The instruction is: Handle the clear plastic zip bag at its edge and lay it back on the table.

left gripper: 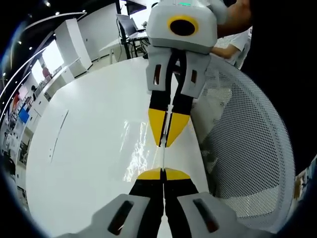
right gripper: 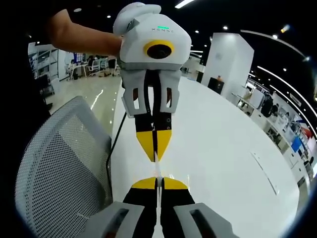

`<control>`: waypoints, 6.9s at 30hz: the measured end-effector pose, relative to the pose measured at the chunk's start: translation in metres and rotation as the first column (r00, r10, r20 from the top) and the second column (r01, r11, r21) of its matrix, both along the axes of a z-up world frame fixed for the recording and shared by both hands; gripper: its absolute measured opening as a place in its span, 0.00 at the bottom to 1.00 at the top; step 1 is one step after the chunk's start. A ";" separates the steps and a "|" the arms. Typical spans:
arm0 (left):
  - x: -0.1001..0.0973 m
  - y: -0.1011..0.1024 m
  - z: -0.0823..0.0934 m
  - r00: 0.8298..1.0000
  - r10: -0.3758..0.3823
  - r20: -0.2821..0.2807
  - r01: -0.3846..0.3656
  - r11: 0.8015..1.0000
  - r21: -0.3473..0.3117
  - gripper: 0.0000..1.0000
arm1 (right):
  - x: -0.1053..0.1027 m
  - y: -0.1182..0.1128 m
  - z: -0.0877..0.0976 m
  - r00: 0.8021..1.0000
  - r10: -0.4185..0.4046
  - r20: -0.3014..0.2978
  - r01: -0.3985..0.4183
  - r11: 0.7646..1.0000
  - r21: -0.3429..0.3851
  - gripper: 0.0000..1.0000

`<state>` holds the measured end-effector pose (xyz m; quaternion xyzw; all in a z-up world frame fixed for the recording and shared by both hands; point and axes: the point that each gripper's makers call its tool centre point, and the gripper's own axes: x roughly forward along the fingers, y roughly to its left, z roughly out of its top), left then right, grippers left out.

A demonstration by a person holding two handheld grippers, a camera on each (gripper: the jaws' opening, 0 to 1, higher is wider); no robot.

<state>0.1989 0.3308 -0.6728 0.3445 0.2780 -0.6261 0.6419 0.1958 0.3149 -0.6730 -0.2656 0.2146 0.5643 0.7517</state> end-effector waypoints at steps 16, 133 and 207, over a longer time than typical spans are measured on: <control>0.001 0.003 0.001 1.000 0.011 0.005 -0.011 1.000 0.003 0.00 | 0.001 -0.003 0.000 1.000 -0.008 -0.002 0.008 1.000 0.000 0.00; 0.003 0.013 0.002 0.999 0.045 -0.023 -0.045 0.999 -0.018 0.00 | -0.001 -0.014 -0.001 0.999 -0.030 -0.025 0.030 0.999 0.013 0.00; 0.005 0.013 0.008 0.999 0.043 -0.017 -0.044 0.999 -0.021 0.00 | -0.002 -0.023 0.004 0.998 -0.061 -0.030 0.063 0.997 0.047 0.00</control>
